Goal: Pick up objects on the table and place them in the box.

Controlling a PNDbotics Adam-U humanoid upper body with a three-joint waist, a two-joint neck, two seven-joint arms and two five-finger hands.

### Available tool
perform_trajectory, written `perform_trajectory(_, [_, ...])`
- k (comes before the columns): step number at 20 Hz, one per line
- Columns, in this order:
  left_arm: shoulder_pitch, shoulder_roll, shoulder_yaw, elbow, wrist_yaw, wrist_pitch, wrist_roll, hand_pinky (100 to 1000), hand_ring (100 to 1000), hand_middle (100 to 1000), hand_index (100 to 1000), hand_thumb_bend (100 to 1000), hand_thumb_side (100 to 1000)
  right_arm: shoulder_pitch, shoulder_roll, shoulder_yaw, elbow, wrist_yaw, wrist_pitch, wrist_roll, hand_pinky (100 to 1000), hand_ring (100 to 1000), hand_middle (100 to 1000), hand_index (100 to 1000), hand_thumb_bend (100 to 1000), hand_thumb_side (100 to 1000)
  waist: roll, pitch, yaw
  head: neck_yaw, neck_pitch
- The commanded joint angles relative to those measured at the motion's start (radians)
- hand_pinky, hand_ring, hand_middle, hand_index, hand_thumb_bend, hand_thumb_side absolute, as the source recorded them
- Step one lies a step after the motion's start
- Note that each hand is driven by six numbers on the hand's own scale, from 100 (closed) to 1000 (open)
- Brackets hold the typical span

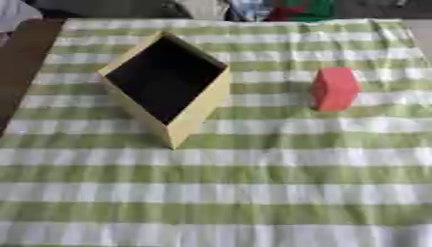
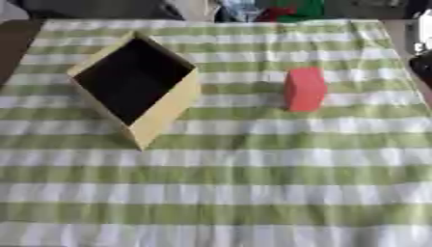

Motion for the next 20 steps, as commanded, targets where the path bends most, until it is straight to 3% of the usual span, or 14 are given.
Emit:
perform_trajectory(1, [-0.003, 0.018, 0.006, -0.017, 0.003, 0.000, 0.000, 1000, 488, 501, 746, 131, 113, -0.025, -0.061, 0.000, -0.021, 0.013, 0.012, 0.003, 862, 836, 792, 939, 100, 432, -0.004, -0.022, 0.001, -0.006, 0.010])
perform_trajectory(5, [-0.002, 0.020, 0.003, -0.017, 0.004, 0.001, -0.003, 1000, 488, 501, 746, 131, 113, -0.059, -0.130, 0.018, -0.021, 0.031, 0.049, 0.007, 863, 842, 795, 925, 100, 394, -0.007, -0.024, 0.005, -0.010, 0.018])
perform_trajectory(13, [0.005, 0.027, -0.001, -0.017, 0.004, 0.003, -0.008, 1000, 486, 500, 746, 128, 114, -0.170, -0.313, 0.110, -0.021, 0.118, 0.166, 0.115, 875, 867, 808, 889, 100, 262, -0.016, -0.028, 0.011, -0.015, 0.022])
perform_trajectory(20, [0.007, 0.030, -0.012, -0.017, 0.010, 0.005, -0.021, 1000, 484, 499, 746, 124, 115, -0.299, -0.458, 0.246, -0.007, 0.142, 0.272, 0.221, 886, 889, 831, 901, 100, 232, -0.022, -0.028, 0.023, -0.035, 0.017])
